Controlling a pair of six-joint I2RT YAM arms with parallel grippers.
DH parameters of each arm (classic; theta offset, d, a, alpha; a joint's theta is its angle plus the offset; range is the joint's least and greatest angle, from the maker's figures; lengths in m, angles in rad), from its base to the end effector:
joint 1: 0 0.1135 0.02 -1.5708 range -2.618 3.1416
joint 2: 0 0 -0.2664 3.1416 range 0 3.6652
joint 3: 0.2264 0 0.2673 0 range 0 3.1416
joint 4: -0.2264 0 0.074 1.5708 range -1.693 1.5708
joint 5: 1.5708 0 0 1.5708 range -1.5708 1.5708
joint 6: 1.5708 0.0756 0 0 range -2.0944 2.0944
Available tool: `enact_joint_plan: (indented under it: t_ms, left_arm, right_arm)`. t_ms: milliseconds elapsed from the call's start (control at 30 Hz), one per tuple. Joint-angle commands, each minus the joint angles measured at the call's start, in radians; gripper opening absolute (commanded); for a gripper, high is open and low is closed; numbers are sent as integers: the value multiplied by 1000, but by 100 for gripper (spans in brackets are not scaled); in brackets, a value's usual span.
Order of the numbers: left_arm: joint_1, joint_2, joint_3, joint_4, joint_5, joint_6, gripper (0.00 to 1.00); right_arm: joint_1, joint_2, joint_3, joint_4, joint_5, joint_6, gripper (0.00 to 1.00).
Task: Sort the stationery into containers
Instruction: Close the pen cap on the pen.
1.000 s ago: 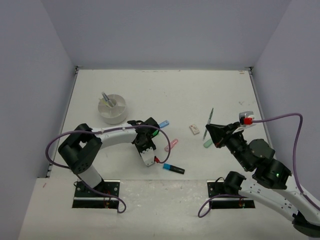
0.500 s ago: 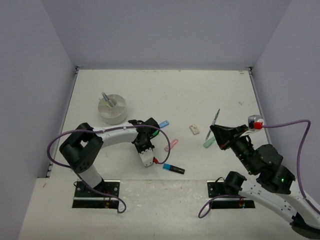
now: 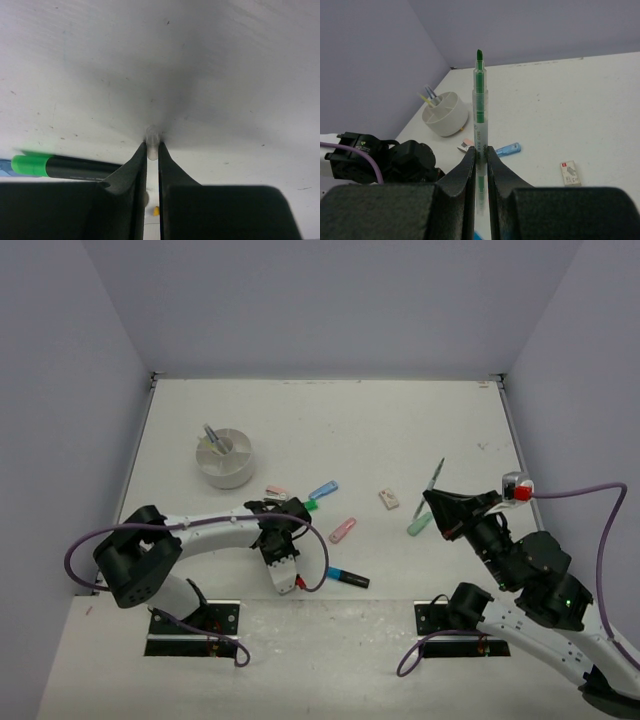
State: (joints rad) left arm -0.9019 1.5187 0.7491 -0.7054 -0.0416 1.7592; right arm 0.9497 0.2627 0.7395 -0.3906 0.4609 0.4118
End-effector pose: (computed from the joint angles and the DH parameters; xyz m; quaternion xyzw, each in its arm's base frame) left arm 0.1570 -0.1936 0.0925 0.9697 0.2386 0.0388 0.0349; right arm 0.0901 0.0681 0.3677 -0.0126 0.6792 0.3315 0.6547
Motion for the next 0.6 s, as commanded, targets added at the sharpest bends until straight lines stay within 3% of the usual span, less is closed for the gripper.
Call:
enact_joint_plan:
  t_ms: [0, 333, 567]
  left_arm:
    - [-15, 35, -82, -65, 78, -111, 0]
    - [-163, 27, -48, 120, -126, -554, 0]
    - [-167, 85, 62, 151, -146, -784, 0]
  right_arm:
    - [-1, -1, 4, 39, 25, 12, 0]
    - [-2, 21, 12, 39, 19, 30, 0]
    - [0, 15, 29, 12, 33, 26, 0]
